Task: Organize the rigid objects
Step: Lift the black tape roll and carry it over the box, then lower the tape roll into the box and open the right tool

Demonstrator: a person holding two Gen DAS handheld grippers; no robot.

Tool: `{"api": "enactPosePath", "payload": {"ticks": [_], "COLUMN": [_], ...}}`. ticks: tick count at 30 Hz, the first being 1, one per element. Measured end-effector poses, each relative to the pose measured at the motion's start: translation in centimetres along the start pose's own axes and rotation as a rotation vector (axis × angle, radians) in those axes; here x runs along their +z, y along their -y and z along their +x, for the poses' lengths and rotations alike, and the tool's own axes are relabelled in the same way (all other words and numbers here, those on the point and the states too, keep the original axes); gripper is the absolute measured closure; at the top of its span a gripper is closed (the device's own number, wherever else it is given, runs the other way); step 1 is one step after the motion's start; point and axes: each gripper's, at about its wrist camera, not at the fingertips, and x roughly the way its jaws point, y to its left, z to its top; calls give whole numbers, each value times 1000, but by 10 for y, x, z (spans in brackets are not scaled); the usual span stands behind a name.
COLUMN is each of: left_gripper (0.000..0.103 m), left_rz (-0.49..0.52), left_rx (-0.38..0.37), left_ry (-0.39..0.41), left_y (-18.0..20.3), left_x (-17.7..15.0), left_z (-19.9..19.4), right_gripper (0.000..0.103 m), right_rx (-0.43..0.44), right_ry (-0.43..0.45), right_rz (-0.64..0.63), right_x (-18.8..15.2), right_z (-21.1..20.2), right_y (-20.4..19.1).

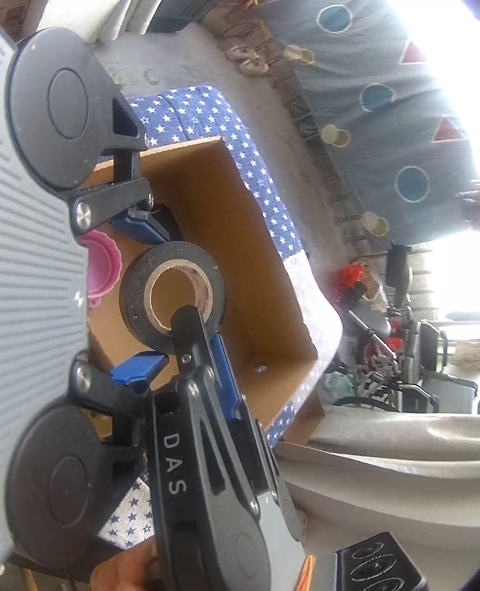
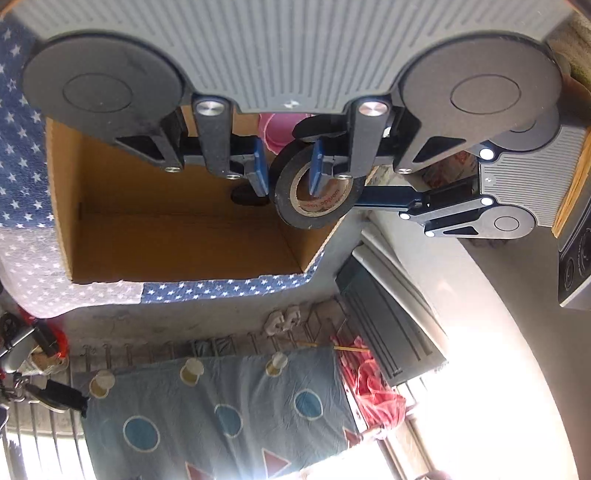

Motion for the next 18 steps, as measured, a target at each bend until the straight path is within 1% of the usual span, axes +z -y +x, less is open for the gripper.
{"api": "enactPosePath", "payload": {"ticks": [2,4,8,11,13,18], "left_gripper": [38,38,38,38,38,38], "left_rz": [-28,-43,-79,-90,-92,-93], "left_rx": [-19,-38,-72,-81,-80,-66], "left_ry": [-78,-147,-273,-340,-379,-455], "left_y": [-17,-30,-48,-53,-54,-57], "left_x": [8,11,17,16,19,21], "left_z": [23,44,92,119,135,167], "right_gripper": [79,79,79,79,79,79], "right_rx": [14,19,21,23,22,11], "right_ry": [-82,-160,-307,-397,-445,-543], "right_rz": [27,43,95,144,174,227], "right_x": [20,31,43,44,34,24], "right_z": [30,57,112,146,160,196], "right_y": [12,21,44,63,67,85]}}
